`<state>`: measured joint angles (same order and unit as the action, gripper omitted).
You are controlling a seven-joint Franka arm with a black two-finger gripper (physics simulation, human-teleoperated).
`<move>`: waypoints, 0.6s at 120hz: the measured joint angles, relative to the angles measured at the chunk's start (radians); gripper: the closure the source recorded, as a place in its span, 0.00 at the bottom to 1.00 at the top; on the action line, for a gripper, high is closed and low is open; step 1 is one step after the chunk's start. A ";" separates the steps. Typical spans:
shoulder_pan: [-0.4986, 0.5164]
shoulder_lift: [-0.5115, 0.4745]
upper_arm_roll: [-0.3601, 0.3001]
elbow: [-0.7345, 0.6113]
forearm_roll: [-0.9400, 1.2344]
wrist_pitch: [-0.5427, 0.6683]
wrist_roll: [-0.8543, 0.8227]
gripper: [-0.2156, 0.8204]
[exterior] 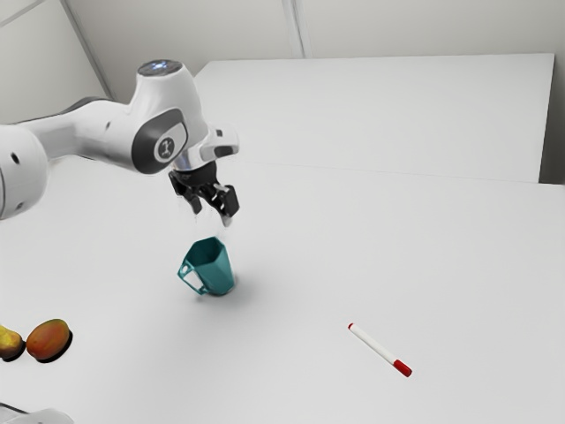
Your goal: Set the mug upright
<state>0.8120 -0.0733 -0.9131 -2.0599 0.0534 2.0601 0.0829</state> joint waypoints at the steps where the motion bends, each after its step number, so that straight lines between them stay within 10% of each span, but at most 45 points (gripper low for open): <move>1: 0.000 0.001 -0.001 0.011 0.000 -0.006 -0.001 0.32; 39: -0.039 0.035 0.022 0.341 -0.003 -0.224 -0.015 0.23; 60: -0.638 0.067 0.601 0.450 -0.002 -0.332 -0.026 0.22; 72: -0.793 0.078 0.754 0.506 -0.001 -0.386 -0.031 0.22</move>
<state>0.0186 0.0048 -0.1595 -1.5536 0.0520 1.6740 0.0515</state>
